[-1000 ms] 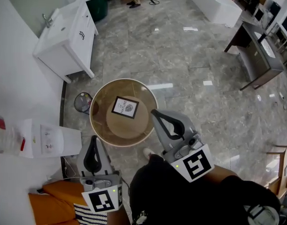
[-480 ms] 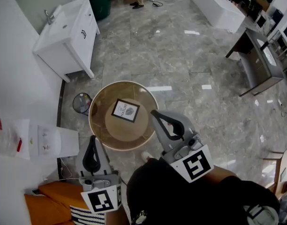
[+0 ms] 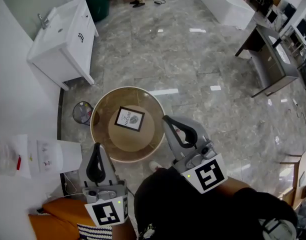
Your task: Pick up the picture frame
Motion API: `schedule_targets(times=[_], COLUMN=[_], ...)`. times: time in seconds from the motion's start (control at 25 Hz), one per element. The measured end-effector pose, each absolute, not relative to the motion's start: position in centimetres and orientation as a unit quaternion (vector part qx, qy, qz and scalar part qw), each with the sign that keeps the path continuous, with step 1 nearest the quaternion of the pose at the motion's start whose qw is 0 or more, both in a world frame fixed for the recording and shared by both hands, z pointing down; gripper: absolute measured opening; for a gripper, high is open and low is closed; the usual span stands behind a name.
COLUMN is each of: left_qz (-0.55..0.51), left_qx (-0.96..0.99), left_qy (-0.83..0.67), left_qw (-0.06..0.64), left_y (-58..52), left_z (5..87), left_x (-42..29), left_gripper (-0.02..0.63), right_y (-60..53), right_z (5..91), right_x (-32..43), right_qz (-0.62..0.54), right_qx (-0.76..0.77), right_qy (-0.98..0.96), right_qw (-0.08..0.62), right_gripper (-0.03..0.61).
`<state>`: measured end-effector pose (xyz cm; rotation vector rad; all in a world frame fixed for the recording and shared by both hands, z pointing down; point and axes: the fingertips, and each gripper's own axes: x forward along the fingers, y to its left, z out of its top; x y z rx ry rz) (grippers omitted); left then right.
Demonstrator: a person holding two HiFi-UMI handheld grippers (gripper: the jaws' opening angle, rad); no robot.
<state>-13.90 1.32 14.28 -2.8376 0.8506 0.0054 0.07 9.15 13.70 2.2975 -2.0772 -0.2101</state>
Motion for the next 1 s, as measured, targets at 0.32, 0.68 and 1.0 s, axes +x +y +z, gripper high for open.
schedule_targets(times=[0.32,0.68,1.0], left_qz=[-0.010,-0.019,-0.028], left_qx=[-0.945,-0.925,-0.907], left_qy=[0.314,0.367,0.408], left_qw=[0.092,0.095,0.095], left_y=[0.5,-0.6,-1.1], left_z=[13.8,13.7,13.4], left_x=[-11.7,-8.8,-5.4], left_gripper=[0.012,0.012,0.012], right_y=[7.8,4.8,2.9], right_z=[13.8,13.8,13.4], right_x=[2.7,5.5,9.5], right_qz=[-0.053,-0.050,-0.052], right_qx=[0.723,0.673,0.640], right_qy=[-0.688,-0.738,-0.766], right_qw=[0.016,0.005,-0.001], right_gripper=[-0.003,-0.003,-0.003])
